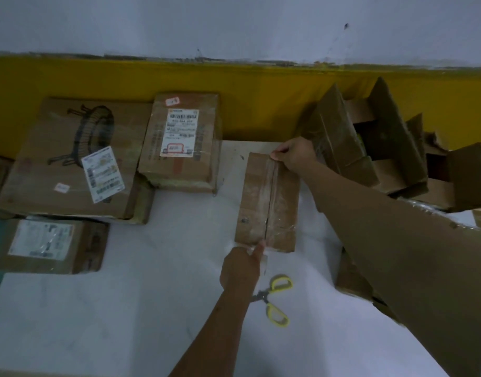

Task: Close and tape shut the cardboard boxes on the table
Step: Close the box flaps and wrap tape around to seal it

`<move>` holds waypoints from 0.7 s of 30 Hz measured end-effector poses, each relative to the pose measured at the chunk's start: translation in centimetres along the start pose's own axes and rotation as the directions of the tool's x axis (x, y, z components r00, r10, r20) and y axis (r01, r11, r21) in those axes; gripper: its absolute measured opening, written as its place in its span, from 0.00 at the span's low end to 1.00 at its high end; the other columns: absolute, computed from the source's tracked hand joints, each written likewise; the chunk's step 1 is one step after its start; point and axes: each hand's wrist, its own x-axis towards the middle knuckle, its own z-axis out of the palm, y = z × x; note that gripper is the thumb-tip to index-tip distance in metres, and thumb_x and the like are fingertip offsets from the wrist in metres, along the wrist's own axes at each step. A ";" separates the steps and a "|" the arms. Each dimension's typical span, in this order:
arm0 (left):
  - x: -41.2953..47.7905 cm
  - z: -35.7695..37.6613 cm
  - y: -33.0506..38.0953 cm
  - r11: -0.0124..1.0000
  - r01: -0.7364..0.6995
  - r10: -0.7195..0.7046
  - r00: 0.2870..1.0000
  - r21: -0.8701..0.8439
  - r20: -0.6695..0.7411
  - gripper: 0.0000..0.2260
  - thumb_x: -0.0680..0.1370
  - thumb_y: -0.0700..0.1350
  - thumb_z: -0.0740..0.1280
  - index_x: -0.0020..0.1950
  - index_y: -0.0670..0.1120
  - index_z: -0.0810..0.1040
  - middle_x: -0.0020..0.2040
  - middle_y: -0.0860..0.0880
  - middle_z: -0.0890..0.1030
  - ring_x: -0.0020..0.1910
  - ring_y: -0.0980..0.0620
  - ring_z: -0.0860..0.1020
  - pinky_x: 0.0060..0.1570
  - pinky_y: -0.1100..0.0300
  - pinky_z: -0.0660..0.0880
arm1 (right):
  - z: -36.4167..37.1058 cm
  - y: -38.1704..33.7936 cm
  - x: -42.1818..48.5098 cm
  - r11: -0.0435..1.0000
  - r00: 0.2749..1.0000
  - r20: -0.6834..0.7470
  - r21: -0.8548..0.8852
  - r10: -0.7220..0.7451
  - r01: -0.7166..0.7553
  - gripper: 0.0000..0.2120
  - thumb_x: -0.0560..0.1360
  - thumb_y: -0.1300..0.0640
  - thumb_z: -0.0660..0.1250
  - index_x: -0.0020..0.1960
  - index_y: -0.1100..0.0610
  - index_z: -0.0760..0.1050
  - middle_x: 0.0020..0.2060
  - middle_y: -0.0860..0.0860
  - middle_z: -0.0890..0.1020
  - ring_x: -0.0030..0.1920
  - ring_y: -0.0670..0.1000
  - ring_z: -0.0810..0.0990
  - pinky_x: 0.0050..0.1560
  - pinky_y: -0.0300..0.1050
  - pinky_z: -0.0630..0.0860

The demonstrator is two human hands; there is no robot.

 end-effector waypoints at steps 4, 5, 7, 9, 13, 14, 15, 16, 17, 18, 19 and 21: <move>0.4 0.6 -0.5 0.998 -0.046 0.046 0.999 -0.044 0.003 0.31 0.78 0.67 0.56 0.54 0.40 0.80 0.52 0.41 0.83 0.54 0.42 0.80 0.50 0.55 0.76 | 0.2 0.3 -0.5 0.999 0.999 -0.029 -0.021 -0.046 0.045 0.08 0.76 0.53 0.72 0.51 0.57 0.85 0.52 0.53 0.84 0.55 0.53 0.80 0.53 0.42 0.74; 0.3 0.9 -0.5 0.997 -0.056 0.056 0.998 -0.055 -0.005 0.31 0.78 0.67 0.56 0.55 0.40 0.80 0.53 0.41 0.83 0.55 0.42 0.80 0.51 0.55 0.75 | 0.2 0.4 -1.2 0.991 0.995 -0.032 -0.099 -0.099 0.095 0.11 0.79 0.52 0.68 0.54 0.57 0.84 0.54 0.54 0.84 0.57 0.55 0.80 0.55 0.42 0.73; 0.1 1.1 -0.1 0.990 -0.081 0.081 0.997 -0.113 -0.006 0.31 0.78 0.67 0.56 0.55 0.39 0.80 0.53 0.41 0.82 0.55 0.42 0.80 0.50 0.56 0.74 | 1.3 0.7 -3.4 0.859 0.968 0.028 -0.455 -0.250 0.235 0.21 0.84 0.48 0.56 0.69 0.59 0.74 0.69 0.57 0.74 0.71 0.58 0.70 0.69 0.46 0.64; 0.9 1.6 0.3 0.973 -0.101 0.104 0.995 -0.206 0.001 0.40 0.73 0.74 0.53 0.52 0.39 0.81 0.49 0.41 0.83 0.51 0.42 0.81 0.51 0.56 0.76 | 3.1 2.0 -5.9 0.673 0.931 0.123 -0.659 -0.344 0.336 0.30 0.84 0.44 0.44 0.80 0.61 0.50 0.79 0.57 0.51 0.79 0.56 0.48 0.78 0.52 0.42; 4.4 1.4 1.7 0.924 -0.105 0.132 0.990 -0.368 0.049 0.34 0.75 0.70 0.59 0.48 0.38 0.83 0.38 0.45 0.84 0.39 0.46 0.83 0.48 0.50 0.80 | 4.5 5.2 -9.9 0.561 0.885 0.286 -0.690 -0.367 0.456 0.35 0.80 0.39 0.34 0.80 0.60 0.36 0.79 0.55 0.39 0.79 0.53 0.36 0.78 0.55 0.38; 4.7 0.7 2.6 0.910 -0.100 0.144 0.986 -0.403 0.080 0.28 0.78 0.63 0.62 0.49 0.37 0.82 0.36 0.45 0.84 0.37 0.46 0.83 0.46 0.50 0.81 | 4.4 5.7 -9.9 0.547 0.877 0.298 -0.692 -0.378 0.471 0.35 0.80 0.39 0.33 0.79 0.59 0.36 0.79 0.55 0.39 0.79 0.53 0.35 0.78 0.56 0.40; 5.0 0.2 3.4 0.879 -0.093 0.164 0.980 -0.468 0.114 0.24 0.80 0.58 0.63 0.51 0.36 0.81 0.36 0.44 0.84 0.34 0.46 0.83 0.42 0.51 0.82 | 4.3 6.0 -9.5 0.533 0.874 0.291 -0.703 -0.388 0.471 0.34 0.81 0.39 0.34 0.79 0.59 0.35 0.79 0.55 0.38 0.79 0.53 0.35 0.78 0.56 0.41; 5.3 -0.3 3.9 0.835 -0.056 0.172 0.972 -0.547 0.162 0.22 0.81 0.55 0.63 0.54 0.35 0.80 0.37 0.43 0.83 0.32 0.47 0.81 0.36 0.54 0.81 | 4.1 5.9 -8.8 0.533 0.878 0.276 -0.709 -0.391 0.461 0.33 0.82 0.39 0.34 0.79 0.59 0.35 0.79 0.54 0.38 0.78 0.53 0.35 0.78 0.56 0.41; 5.5 -0.7 4.3 0.795 -0.013 0.177 0.962 -0.607 0.210 0.20 0.82 0.52 0.63 0.56 0.35 0.79 0.38 0.41 0.82 0.30 0.48 0.80 0.31 0.57 0.79 | 4.0 5.7 -7.9 0.533 0.879 0.270 -0.713 -0.392 0.456 0.33 0.82 0.39 0.35 0.79 0.58 0.34 0.79 0.54 0.37 0.78 0.53 0.35 0.78 0.55 0.40; 5.9 -0.9 4.4 0.775 -0.001 0.191 0.954 -0.632 0.233 0.17 0.82 0.50 0.62 0.58 0.36 0.78 0.39 0.41 0.81 0.29 0.49 0.80 0.29 0.59 0.78 | 3.9 5.5 -7.1 0.529 0.878 0.263 -0.716 -0.399 0.455 0.33 0.82 0.39 0.36 0.79 0.58 0.34 0.79 0.54 0.37 0.78 0.53 0.34 0.78 0.55 0.39; 6.2 -1.1 4.5 0.772 -0.018 0.213 0.949 -0.635 0.231 0.15 0.82 0.49 0.63 0.59 0.37 0.77 0.39 0.41 0.81 0.29 0.50 0.80 0.28 0.60 0.77 | 3.8 5.1 -6.3 0.515 0.873 0.267 -0.722 -0.408 0.462 0.33 0.82 0.39 0.36 0.79 0.58 0.34 0.79 0.54 0.37 0.78 0.52 0.34 0.78 0.54 0.38; 7.1 -1.5 4.3 0.786 -0.074 0.249 0.946 -0.613 0.206 0.16 0.81 0.48 0.65 0.60 0.36 0.78 0.39 0.41 0.82 0.29 0.50 0.80 0.29 0.60 0.78 | 3.7 4.3 -5.7 0.498 0.860 0.289 -0.719 -0.420 0.485 0.33 0.83 0.39 0.37 0.79 0.58 0.34 0.79 0.54 0.37 0.78 0.52 0.34 0.78 0.53 0.38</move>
